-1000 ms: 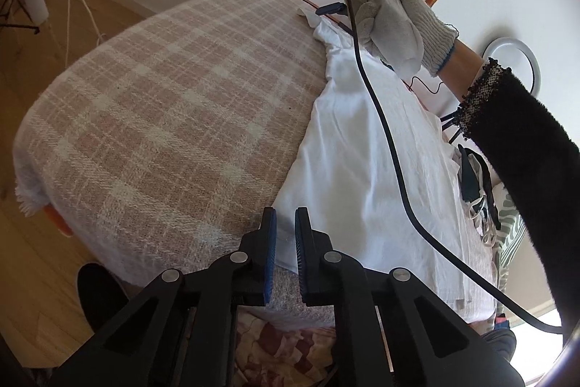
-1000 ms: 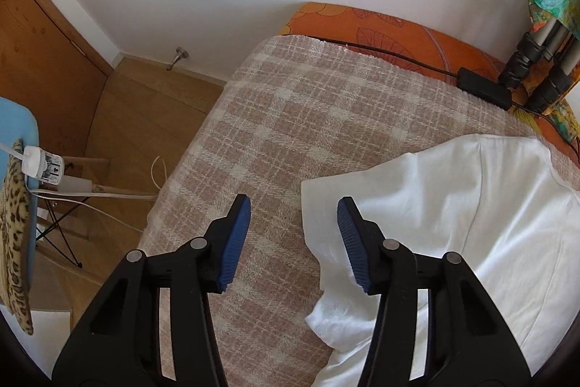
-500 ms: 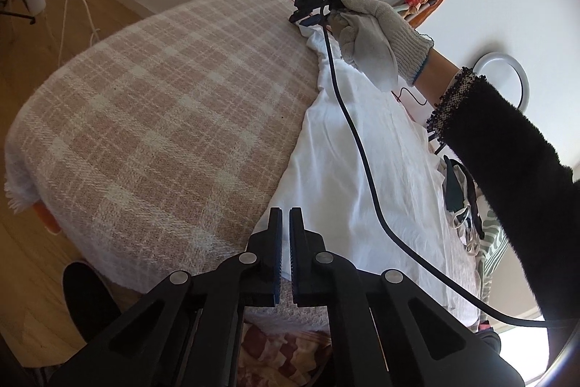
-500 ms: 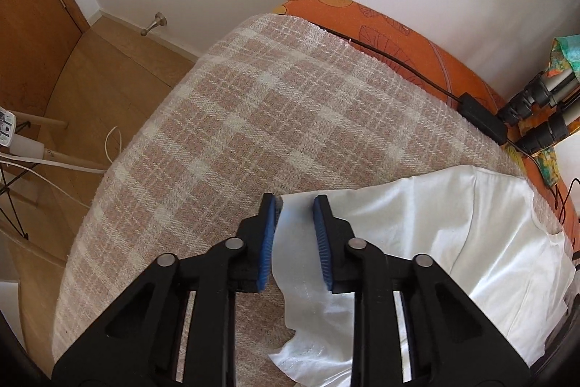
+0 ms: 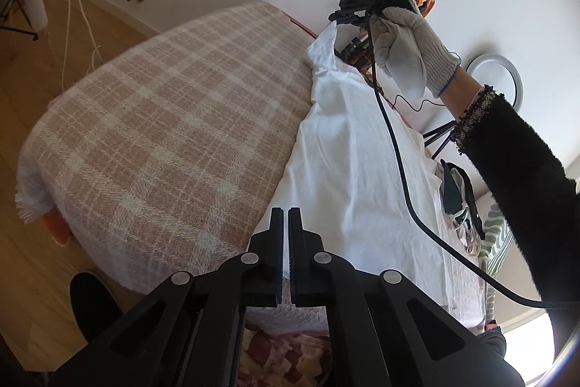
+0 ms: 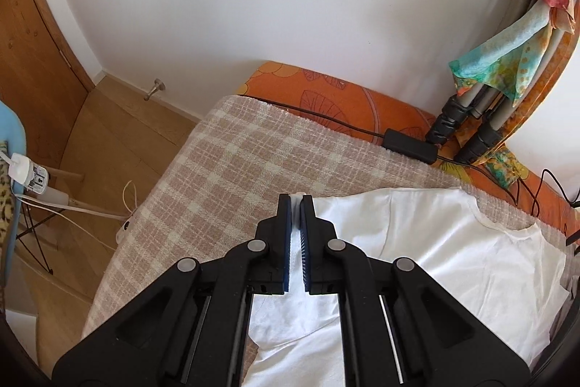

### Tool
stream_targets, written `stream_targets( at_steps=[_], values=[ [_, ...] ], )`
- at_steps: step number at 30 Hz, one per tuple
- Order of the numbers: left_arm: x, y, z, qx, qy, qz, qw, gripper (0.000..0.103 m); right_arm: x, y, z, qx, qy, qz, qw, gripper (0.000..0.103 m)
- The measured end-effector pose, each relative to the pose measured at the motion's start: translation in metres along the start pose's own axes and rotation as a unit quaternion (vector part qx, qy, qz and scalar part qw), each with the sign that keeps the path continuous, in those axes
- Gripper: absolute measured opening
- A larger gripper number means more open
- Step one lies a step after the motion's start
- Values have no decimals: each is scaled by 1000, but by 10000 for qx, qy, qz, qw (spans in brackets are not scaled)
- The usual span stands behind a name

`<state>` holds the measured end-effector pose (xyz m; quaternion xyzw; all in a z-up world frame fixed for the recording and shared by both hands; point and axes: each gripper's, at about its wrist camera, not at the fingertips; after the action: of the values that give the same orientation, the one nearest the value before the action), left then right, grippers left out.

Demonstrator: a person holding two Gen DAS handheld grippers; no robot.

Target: Fold small clothes

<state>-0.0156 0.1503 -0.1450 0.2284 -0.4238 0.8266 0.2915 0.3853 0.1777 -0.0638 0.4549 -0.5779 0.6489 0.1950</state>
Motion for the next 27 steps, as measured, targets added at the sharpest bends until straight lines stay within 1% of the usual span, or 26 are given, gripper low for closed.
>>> stream_targets(
  at_steps=[2, 6, 8, 9, 10, 11, 12, 14, 15, 16, 17, 18, 19, 20, 21, 23, 27],
  values=[
    [1, 0, 3, -56, -2, 33, 10000, 1, 6, 1, 4, -49, -5, 38, 10000, 5],
    [1, 1, 5, -194, -324, 70, 9993, 1, 8, 2, 6, -38, -4, 50, 10000, 5],
    [-1, 0, 2, -115, -399, 29, 9991, 4, 9, 4, 6, -10, 8, 62, 10000, 5],
    [-1, 0, 2, -106, -429, 6, 9990, 13, 9, 4, 6, -25, 5, 60, 10000, 5],
    [-2, 0, 2, -127, -483, -19, 9988, 30, 9, 4, 6, -39, -2, 60, 10000, 5],
    [-4, 1, 3, -197, -533, -43, 9984, 35, 8, 4, 6, -29, 5, 61, 10000, 5],
    [-7, 2, 4, -267, -588, -114, 9978, 37, 9, 4, 5, -34, -6, 56, 10000, 5],
    [-17, 4, 5, -388, -672, -336, 9964, 37, 9, 5, 4, -15, -3, 58, 10000, 5],
    [-16, 6, 9, -512, -758, -211, 9956, 37, 9, 5, 4, -27, -6, 55, 10000, 5],
    [-19, 6, 13, -627, -807, -272, 9944, 33, 10, 5, 4, -35, -11, 57, 10000, 5],
    [-20, 7, 17, -795, -907, -244, 9924, 30, 9, 5, 4, -42, -11, 66, 10000, 5],
    [-23, 9, 20, -923, -957, -289, 9907, 6, 10, 5, 4, -61, -28, 67, 10000, 5],
    [-25, 10, 21, -946, -926, -304, 9907, 2, 10, 4, 5, -86, -58, 63, 9999, 5],
    [-24, 10, 20, -888, -836, -264, 9922, 2, 10, 4, 7, -99, -81, 58, 9999, 5],
    [-23, 10, 19, -795, -671, -266, 9942, 2, 10, 4, 7, -91, -77, 62, 9999, 5],
    [-18, 8, 19, -644, -450, -143, 9968, 2, 11, 3, 11, -81, -82, 73, 9999, 5],
    [-4, 2, 30, -687, -148, 123, 9974, 1, 16, 3, 22, -156, -135, 125, 9997, 5]
  ],
)
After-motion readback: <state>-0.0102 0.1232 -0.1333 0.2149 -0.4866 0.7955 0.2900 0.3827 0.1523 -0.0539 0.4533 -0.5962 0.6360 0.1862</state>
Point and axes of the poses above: each gripper's, at about its wrist camera, not at the fingertips, and x roughly against the way its jaws point, z to its right, y to its underside, and after that the axes turned 7 degrees about -x, right-handed
